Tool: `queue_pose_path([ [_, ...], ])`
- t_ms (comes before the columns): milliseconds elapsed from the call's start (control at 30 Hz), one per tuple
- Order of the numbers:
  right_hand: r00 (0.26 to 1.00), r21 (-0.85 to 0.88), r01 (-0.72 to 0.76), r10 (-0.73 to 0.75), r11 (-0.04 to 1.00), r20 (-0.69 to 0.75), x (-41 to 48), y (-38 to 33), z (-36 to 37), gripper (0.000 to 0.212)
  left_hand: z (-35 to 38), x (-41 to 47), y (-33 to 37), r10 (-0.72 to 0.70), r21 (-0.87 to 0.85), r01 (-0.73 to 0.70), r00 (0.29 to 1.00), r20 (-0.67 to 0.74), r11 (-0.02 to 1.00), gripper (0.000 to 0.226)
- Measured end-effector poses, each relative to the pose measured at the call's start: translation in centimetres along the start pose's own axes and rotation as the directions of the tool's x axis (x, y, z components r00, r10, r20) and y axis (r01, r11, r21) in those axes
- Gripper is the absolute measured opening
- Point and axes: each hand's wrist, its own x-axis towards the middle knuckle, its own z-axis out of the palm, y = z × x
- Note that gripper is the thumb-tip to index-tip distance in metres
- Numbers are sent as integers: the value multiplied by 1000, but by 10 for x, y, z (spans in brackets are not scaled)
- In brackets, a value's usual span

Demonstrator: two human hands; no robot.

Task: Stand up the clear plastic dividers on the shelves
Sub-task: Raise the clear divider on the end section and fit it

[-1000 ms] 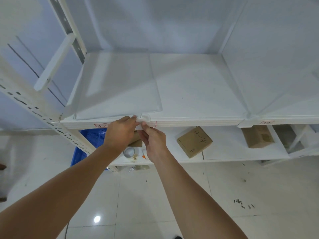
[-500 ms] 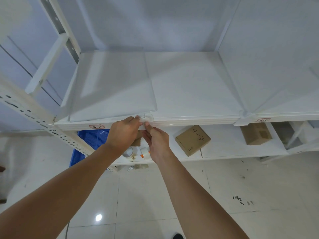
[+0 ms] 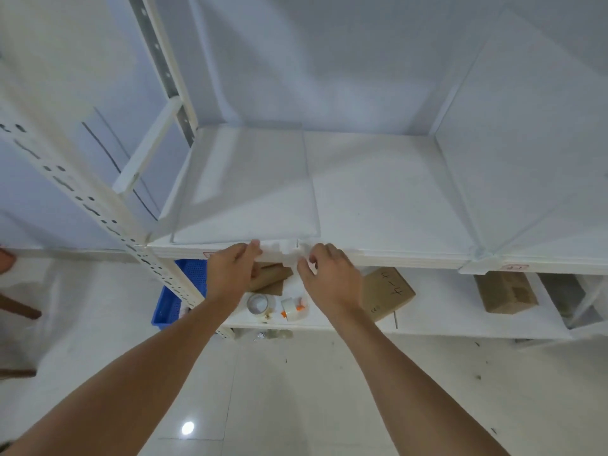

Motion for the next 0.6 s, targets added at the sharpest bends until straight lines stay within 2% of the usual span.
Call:
queue_pose_path([
  [67,991,-66,132,-132,989,11,20,-14,-8,31,-12,6,5,-266,-290,243,963,-42,926,54],
  [133,973,-131,200,-181,971,144,34,-32,-10,45,-23,16,4,-444,-413,417,895,34,810,67],
  [200,947,-153,224,-178,963,266,41,-47,-8,61,-32,25,-2,-533,-472,513,840,103,717,68],
  [300,919,-194,231,-149,953,365,47,-65,4,76,-43,36,-6,-582,-514,567,799,151,644,54],
  [367,911,-243,237,-128,941,393,50,-73,11,77,-49,42,-1,-594,-486,602,781,192,634,47],
  [600,893,-333,344,-197,878,404,55,-80,13,48,-64,43,11,-581,-475,641,761,289,603,35],
])
